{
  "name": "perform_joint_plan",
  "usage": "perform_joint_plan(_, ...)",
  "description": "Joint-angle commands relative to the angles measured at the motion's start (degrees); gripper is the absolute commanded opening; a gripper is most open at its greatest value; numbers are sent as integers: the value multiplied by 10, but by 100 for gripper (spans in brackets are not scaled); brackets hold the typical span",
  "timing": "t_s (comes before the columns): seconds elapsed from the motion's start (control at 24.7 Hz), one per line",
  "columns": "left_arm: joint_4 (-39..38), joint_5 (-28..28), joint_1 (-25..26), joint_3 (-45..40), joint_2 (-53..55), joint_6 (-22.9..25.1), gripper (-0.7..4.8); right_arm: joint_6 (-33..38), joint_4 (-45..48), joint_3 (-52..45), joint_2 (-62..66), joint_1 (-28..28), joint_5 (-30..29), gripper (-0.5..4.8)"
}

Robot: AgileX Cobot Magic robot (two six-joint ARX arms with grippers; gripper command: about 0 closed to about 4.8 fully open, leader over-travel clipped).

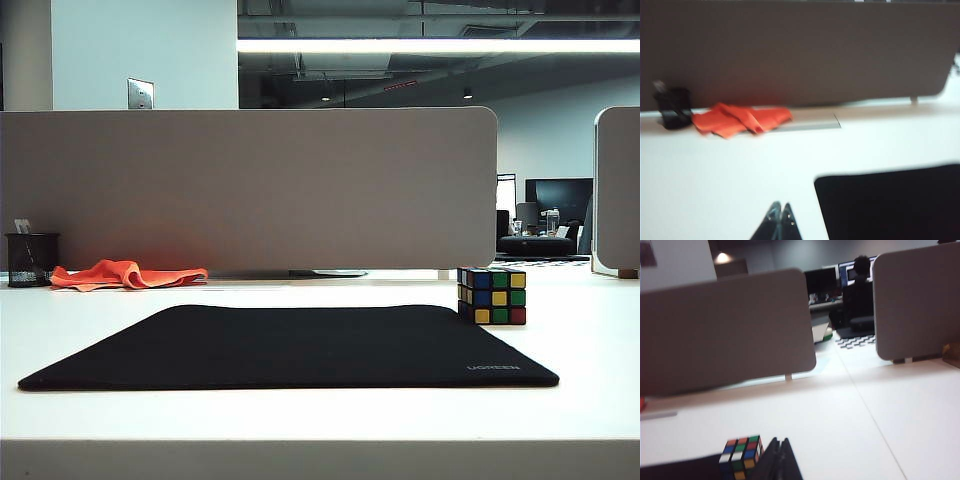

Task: Pick up the cube on the right side of the mouse pad, then place it in the center of the mouse pad.

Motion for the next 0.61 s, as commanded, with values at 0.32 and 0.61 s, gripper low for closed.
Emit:
perform_joint_plan(0.32,-81,93,-54,166,199,42,-6,37,-83,83,12,1,-41,-7)
perform_joint_plan(0.61,-60,116,-121,173,259,40,-5,19,-241,205,146,1,-9,-7)
